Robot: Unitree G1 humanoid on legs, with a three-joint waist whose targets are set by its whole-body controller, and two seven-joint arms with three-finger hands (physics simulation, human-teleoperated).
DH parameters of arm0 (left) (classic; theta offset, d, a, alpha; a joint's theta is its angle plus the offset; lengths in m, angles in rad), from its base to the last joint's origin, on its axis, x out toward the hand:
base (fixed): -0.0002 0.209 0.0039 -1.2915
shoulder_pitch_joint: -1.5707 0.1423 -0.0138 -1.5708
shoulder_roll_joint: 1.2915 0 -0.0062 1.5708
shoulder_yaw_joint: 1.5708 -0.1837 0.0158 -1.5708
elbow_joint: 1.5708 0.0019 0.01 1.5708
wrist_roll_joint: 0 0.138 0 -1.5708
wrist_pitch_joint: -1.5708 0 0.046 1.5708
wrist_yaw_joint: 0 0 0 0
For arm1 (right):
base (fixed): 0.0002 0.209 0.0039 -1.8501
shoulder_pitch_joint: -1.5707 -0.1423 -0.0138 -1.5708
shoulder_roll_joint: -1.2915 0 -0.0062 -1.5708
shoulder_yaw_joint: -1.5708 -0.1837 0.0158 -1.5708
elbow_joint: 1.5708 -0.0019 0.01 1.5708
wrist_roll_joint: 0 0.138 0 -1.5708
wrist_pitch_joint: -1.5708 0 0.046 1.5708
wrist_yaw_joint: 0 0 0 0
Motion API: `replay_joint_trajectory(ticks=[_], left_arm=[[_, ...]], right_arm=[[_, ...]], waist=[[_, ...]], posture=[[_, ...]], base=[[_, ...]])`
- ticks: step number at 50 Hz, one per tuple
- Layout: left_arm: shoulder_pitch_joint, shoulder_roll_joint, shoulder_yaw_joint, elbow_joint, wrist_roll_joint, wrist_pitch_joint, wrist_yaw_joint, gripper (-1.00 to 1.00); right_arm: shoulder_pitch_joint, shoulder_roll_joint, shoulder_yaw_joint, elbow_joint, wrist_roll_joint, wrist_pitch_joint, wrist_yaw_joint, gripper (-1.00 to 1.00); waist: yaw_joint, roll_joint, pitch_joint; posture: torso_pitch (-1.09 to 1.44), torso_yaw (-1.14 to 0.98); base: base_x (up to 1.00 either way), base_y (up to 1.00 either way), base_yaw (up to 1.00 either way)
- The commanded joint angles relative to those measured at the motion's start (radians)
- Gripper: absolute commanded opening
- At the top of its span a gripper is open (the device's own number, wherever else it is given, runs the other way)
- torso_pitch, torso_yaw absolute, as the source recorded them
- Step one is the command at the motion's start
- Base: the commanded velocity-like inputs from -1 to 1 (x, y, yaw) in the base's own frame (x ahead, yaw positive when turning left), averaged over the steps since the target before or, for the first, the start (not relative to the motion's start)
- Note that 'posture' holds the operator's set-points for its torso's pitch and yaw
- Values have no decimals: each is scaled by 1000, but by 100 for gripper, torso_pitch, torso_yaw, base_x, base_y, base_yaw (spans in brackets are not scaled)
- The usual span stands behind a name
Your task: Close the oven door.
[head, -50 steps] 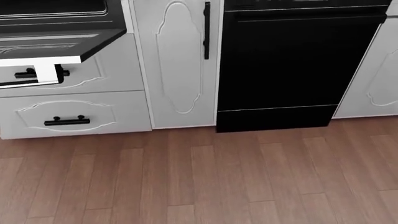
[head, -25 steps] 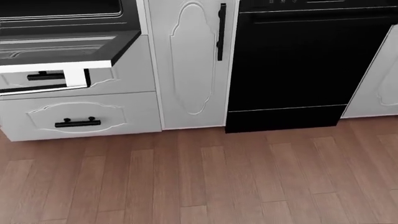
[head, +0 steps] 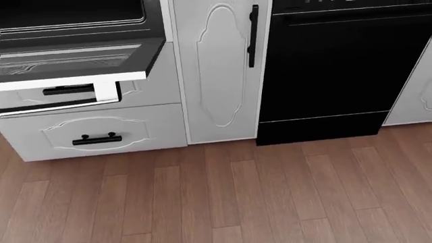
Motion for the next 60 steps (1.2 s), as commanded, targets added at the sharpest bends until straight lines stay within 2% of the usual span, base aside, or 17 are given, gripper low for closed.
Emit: replay_joint_trajectory(ticks=[1, 6, 9, 10, 14, 19, 23, 24, 26, 33, 38, 39, 44, 48, 52, 53, 60], left_arm=[[-7, 12, 3, -16, -2, -21, 7, 100], [-7, 12, 4, -16, -2, -22, 6, 100], [-7, 12, 3, -16, 0, -22, 7, 100], [-7, 12, 4, -16, -1, -21, 7, 100], [-7, 12, 3, -16, 1, -21, 9, 100], [-7, 12, 4, -16, 0, -20, 8, 100], [-8, 11, 4, -16, -2, -21, 7, 100], [-8, 11, 4, -16, -2, -21, 7, 100], [-7, 11, 3, -16, -1, -20, 8, 100], [-7, 11, 3, -16, 1, -22, 9, 100], [-7, 11, 4, -16, 0, -22, 8, 100], [-7, 11, 4, -16, -1, -23, 7, 100], [-8, 12, 5, -16, -2, -21, 6, 100], [-7, 10, 7, -16, -7, -23, -2, 100], [-4, 10, -8, -15, 12, -41, -7, 100], [-4, 10, -11, -15, 17, -40, -7, 100], [-6, 10, 2, -16, -3, -12, -13, 100]], right_arm=[[-7, -27, -10, -24, 11, -25, -14, 100], [-4, -26, -9, -24, 9, -23, -14, 100], [-4, -26, -9, -24, 9, -22, -13, 100], [-5, -27, -9, -24, 9, -21, -13, 100], [-4, -26, -9, -24, 8, -21, -12, 100], [-5, -27, -10, -24, 9, -19, -10, 100], [-5, -28, -12, -24, 10, -19, -9, 100], [-5, -28, -12, -24, 10, -18, -8, 100], [-6, -27, -11, -24, 10, -18, -8, 100], [-3, -26, -12, -24, 8, -19, -8, 100], [-4, -25, -11, -24, 6, -17, -9, 100], [-4, -24, -12, -24, 6, -17, -9, 100], [-4, -26, -12, -24, 7, -17, -6, 100], [-1, -25, -10, -24, 3, -16, -9, 100], [1, -23, -15, -24, 7, -21, 0, 100], [4, -26, -18, -24, 9, -21, 0, 100], [2, -25, -17, -24, 11, -18, -1, 100]], waist=[[-2, -7, -6], [-4, -62, -4], [-9, -135, -18], [-18, -94, -7], [-18, -92, -15], [-12, -38, -5], [-4, 79, -25], [0, 24, -15], [4, 28, -9], [-2, -35, -3], [-9, -133, -17], [-17, -95, -7], [-16, -86, -14], [-12, -40, -5], [-5, 77, -25], [-1, 27, -16], [0, -14, -5]], posture=[[0, 0], [0, 0], [0, 0], [0, 0], [0, 0], [0, 0], [0, 0], [0, 0], [0, 0], [0, 0], [0, 0], [0, 0], [0, 0], [0, 0], [0, 0], [0, 0], [0, 0]], base=[[0, 20, 0], [0, 20, 0], [0, 20, 0], [0, 19, 0], [0, 19, 0], [0, 19, 0], [0, 19, 0], [0, 20, 0], [0, 19, 0], [0, 20, 0], [0, 19, 0], [0, 19, 0], [0, 20, 0], [0, 19, 0], [0, 20, 0], [0, 20, 0], [0, 19, 0]])
